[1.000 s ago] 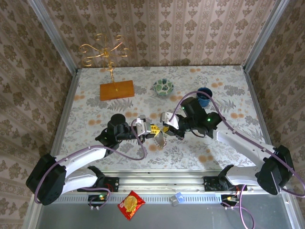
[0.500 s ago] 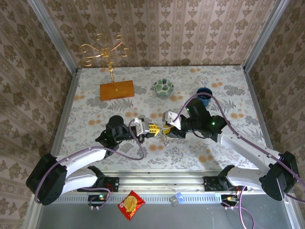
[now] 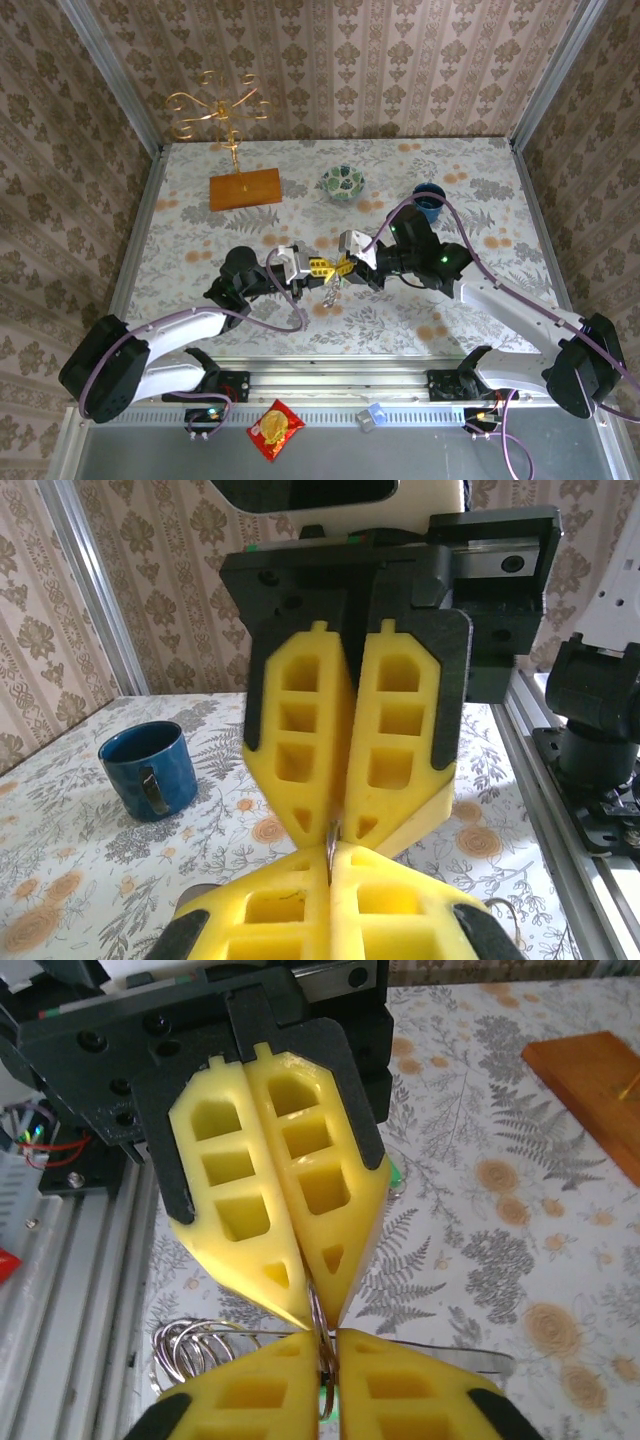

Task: Put the keys on the keyring

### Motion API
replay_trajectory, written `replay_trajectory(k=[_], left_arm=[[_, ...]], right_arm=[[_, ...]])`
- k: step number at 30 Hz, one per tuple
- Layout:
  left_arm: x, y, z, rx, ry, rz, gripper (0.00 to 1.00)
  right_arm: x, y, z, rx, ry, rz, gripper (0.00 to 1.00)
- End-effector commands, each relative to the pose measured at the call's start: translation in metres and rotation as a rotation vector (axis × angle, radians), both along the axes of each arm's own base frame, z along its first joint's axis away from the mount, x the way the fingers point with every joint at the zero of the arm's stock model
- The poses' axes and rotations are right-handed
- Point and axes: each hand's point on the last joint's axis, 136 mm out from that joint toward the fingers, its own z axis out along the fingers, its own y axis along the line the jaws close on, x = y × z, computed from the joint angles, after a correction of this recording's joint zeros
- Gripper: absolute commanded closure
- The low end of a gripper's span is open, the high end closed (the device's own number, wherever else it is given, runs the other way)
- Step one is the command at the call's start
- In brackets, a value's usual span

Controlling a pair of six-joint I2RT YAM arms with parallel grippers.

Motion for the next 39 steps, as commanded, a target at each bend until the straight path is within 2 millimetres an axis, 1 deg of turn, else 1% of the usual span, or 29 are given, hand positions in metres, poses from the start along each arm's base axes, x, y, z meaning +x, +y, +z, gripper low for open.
replay_trajectory(k=[1,2,3,5,7,11,14,15,19,24,27,33,37,39], left_arm=[[-0.006,-0.001,0.016,-0.063,-0.025,-0.024,1.0],[-0.004,0.0,0.016,-0.062,-0.024,-0.016,1.0],[-0.003,0.0,0.015,-0.061,-0.023,-0.004,1.0],[0.0,0.002,0.012,-0.047,-0.021,0.016,0.86],[0.001,0.003,0.006,-0.008,-0.021,0.025,0.81],[0.003,0.004,-0.004,0.092,-0.032,0.036,0.79],[0.002,0.004,-0.004,0.121,-0.043,0.029,0.78],[0.001,0.003,-0.004,0.125,-0.044,0.024,0.78],[-0.001,0.001,-0.001,0.133,-0.04,-0.003,0.77],[-0.003,-0.002,-0.004,0.152,-0.025,-0.032,0.77],[-0.003,-0.003,-0.004,0.157,-0.026,-0.038,0.8],[-0.004,-0.002,-0.007,0.186,-0.026,-0.047,0.89],[-0.005,-0.002,-0.008,0.192,-0.025,-0.052,1.0],[-0.006,-0.001,-0.008,0.191,-0.027,-0.055,1.0]], right_arm=[[-0.001,0.004,0.003,0.036,0.005,0.019,0.97],[-0.001,0.004,0.004,0.031,0.0,0.018,1.0],[-0.001,0.003,0.003,0.021,-0.003,0.019,1.0],[0.0,-0.001,0.003,-0.01,-0.012,0.013,1.0],[-0.001,-0.005,0.003,-0.05,-0.021,0.013,1.0],[-0.002,-0.012,-0.005,-0.166,-0.041,0.022,1.0],[-0.001,-0.013,-0.006,-0.222,-0.062,0.033,1.0],[-0.004,-0.015,-0.009,-0.249,-0.051,0.039,1.0],[-0.006,-0.012,-0.008,-0.299,-0.07,0.056,1.0],[-0.008,-0.003,-0.001,-0.324,-0.101,0.085,1.0],[-0.01,0.001,-0.001,-0.352,-0.119,0.1,1.0],[-0.011,0.007,0.004,-0.358,-0.131,0.116,1.0],[-0.014,0.01,0.009,-0.325,-0.125,0.122,1.0],[-0.014,0.011,0.012,-0.3,-0.122,0.116,1.0]])
